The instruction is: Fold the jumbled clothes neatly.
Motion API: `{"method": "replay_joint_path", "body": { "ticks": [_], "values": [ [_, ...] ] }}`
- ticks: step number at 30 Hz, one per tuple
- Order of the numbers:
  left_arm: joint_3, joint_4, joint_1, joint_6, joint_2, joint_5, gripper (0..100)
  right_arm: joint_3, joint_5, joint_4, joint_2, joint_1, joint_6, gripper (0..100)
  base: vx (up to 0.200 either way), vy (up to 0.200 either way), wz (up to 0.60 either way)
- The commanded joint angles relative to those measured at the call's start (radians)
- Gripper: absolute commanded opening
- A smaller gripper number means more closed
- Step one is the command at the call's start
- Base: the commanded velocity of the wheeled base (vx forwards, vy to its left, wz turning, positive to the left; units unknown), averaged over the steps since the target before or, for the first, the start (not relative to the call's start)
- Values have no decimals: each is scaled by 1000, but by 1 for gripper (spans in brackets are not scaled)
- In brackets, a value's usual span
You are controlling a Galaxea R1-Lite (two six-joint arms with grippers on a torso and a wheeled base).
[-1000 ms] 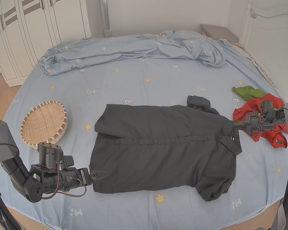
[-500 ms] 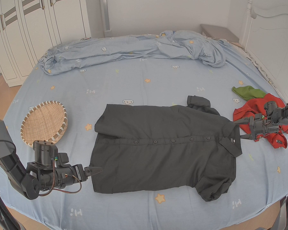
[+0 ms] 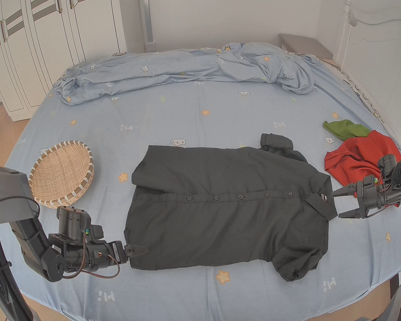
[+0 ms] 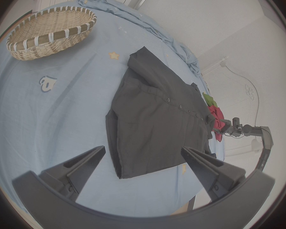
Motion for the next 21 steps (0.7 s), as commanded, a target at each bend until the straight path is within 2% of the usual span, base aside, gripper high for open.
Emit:
{"method": "replay_joint_path", "body": {
  "ticks": [1,6,21],
  "values": [
    [14,-19,-31,0,73,1,100,35,-13,-15,-80,-16,0,100,0,0,0],
    [3,-20,-62,-3,110,1,100,93,-90,-14,-125,-5,-9,100,0,0,0],
    [-15,-94,-48,-23,166,4,100,119,-85,-17,-110,44,-6,100,0,0,0]
  ]
}}
